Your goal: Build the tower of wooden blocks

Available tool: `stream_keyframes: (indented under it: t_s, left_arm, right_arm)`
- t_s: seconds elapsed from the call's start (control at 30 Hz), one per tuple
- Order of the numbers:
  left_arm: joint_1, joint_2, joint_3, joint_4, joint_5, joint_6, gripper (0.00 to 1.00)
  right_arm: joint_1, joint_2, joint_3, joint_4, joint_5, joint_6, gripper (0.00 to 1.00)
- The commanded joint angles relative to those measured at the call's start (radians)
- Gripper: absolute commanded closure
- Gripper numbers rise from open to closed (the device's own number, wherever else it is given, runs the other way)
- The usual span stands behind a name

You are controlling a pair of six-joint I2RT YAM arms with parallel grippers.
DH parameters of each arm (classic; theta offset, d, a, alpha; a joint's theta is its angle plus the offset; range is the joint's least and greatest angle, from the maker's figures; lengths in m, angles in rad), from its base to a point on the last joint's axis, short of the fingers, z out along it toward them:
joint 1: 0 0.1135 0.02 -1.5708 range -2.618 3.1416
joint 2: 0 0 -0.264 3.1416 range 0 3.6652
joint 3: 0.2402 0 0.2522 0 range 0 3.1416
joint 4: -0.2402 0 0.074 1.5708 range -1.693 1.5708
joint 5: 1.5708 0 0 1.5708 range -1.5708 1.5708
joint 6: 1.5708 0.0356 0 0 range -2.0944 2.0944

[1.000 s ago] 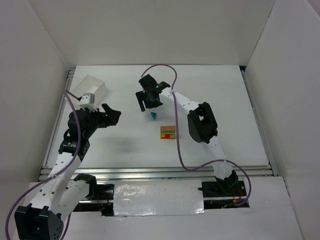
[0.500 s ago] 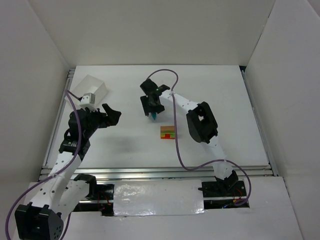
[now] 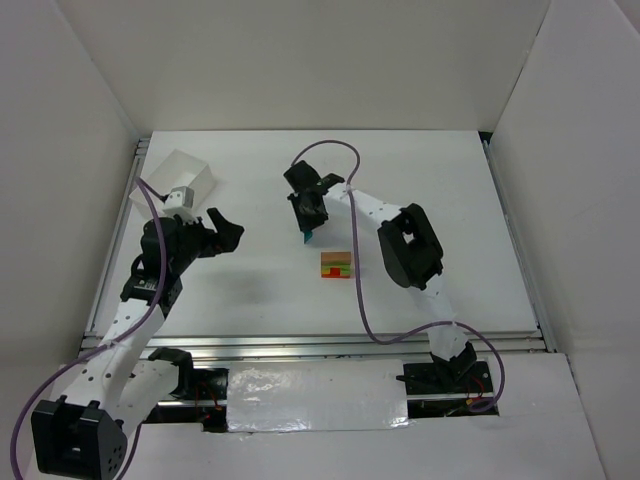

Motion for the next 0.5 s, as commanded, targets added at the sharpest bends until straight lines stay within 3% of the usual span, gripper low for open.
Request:
stream_keyframes:
  t_s: [0.0, 0.17, 0.23, 0.47]
  left_arm:
    - [-0.002, -0.003, 0.022, 0.023, 0.027, -0.012, 0.01]
    - [-0.002, -0.006, 0.011, 0.050, 0.121, -0.018, 0.01]
    - [-0.002, -0.004, 0.000, 0.079, 0.190, -0.017, 0.01]
    - [0.001, 0.017, -0.018, 0.165, 0.400, -0.076, 0.01]
  right_arm:
    - [0.015, -0.112, -0.032, 0.090, -0.029, -0.048, 0.79]
    - [0.047, -0.249, -0.152, 0.205, -0.081, -0.126, 0.81]
    - [0.054, -0.345, -0.196, 0.265, -0.168, -0.147, 0.81]
    - [0.151, -0.729, -0.679, 0.571, -0.432, -0.475, 0.80]
